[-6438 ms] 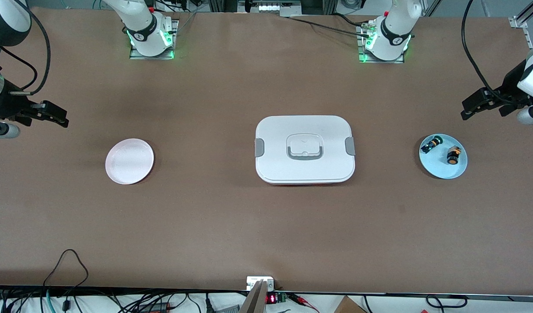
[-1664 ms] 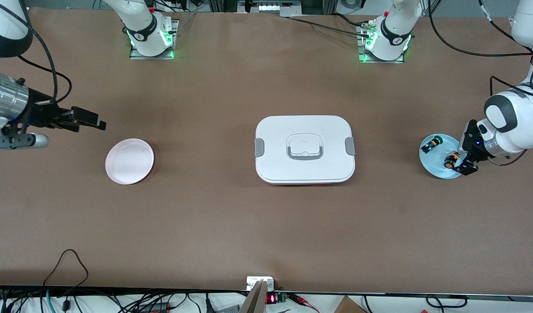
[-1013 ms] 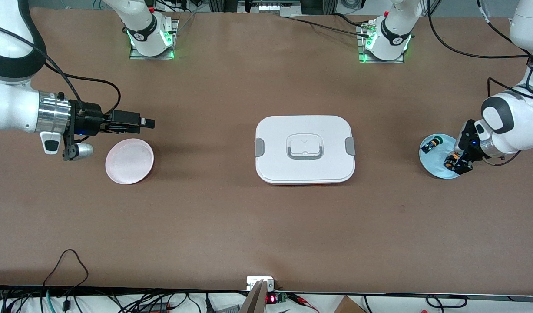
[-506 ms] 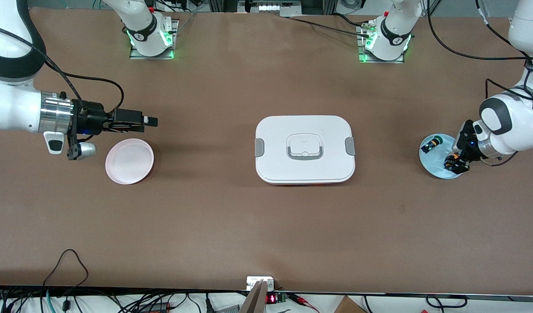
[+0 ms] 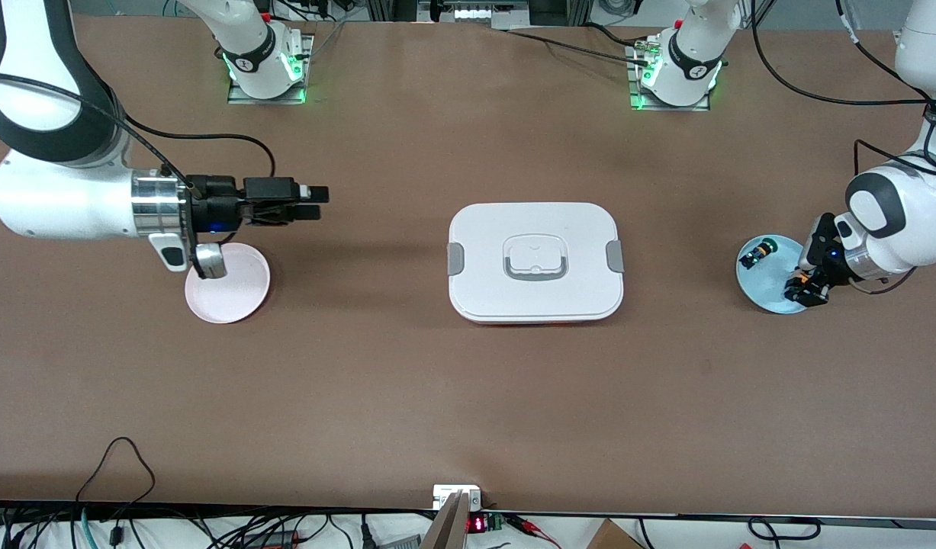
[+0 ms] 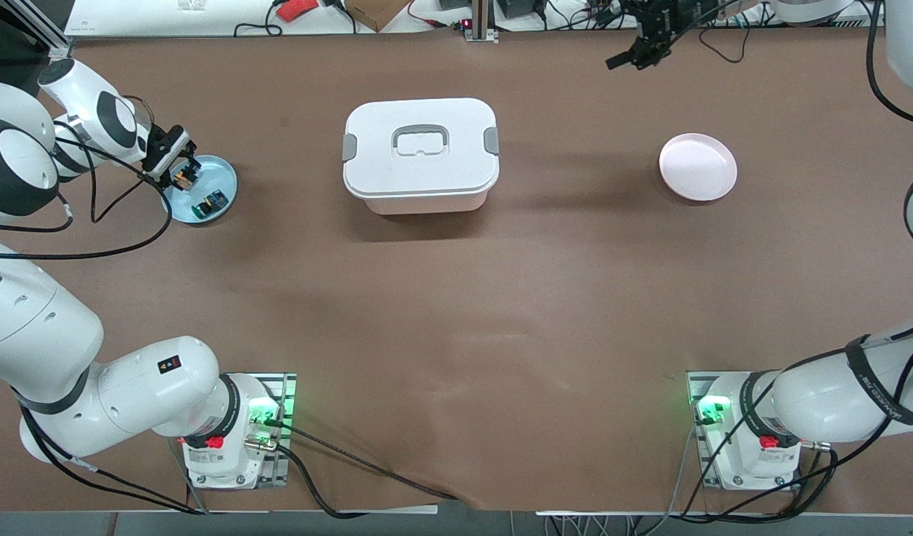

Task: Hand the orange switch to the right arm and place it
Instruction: 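Lift the orange switch with the left gripper while the right gripper advances, then carry the switch toward the right gripper above the white box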

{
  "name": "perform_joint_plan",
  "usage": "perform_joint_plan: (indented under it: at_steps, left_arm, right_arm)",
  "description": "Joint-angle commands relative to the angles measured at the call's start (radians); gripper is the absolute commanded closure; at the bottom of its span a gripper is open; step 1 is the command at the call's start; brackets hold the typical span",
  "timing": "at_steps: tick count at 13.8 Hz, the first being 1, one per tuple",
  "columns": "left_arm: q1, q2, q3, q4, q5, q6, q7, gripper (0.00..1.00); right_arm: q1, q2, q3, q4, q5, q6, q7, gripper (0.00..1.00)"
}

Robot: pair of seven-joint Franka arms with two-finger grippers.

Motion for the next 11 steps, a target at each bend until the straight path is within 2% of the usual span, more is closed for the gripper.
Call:
perform_joint_plan:
  at_steps: [1,3,6,7,9,10,11]
  left_arm:
    - [0.003,-0.041,-0.027,0.016,-0.126,-0.064,0.023,1.0]
    - [0.0,-0.06,-0.064,0.019,-0.253,-0.124,0.022,1.0]
    - [-0.026,-0.089,-0.101,0.022,-0.547,-0.256,0.005,1.0]
    - [-0.04,-0.109,-0.112,0.022,-0.664,-0.311,-0.027,1.0]
    - [-0.093,-0.123,-0.121,0.022,-0.755,-0.414,-0.189,1.0]
    - [-0.112,-0.126,-0.153,0.028,-0.795,-0.457,-0.258,1.0]
    - [-0.118,-0.126,-0.203,0.049,-0.895,-0.473,-0.286,1.0]
  right_arm:
    - [0.045,0.041,-0.005,-0.007,0.188,0.012,-0.099,0.0]
    - [0.079,0.061,-0.005,-0.001,0.25,0.025,-0.147,0.0]
    - [0.134,0.095,-0.005,0.009,0.354,0.073,-0.225,0.0]
    - [0.17,0.106,-0.005,0.018,0.411,0.123,-0.242,0.0]
    - [0.249,0.127,-0.005,0.054,0.484,0.212,-0.251,0.0]
    - [0.282,0.144,-0.005,0.08,0.517,0.24,-0.251,0.0]
    - [0.31,0.156,-0.005,0.1,0.553,0.269,-0.251,0.0]
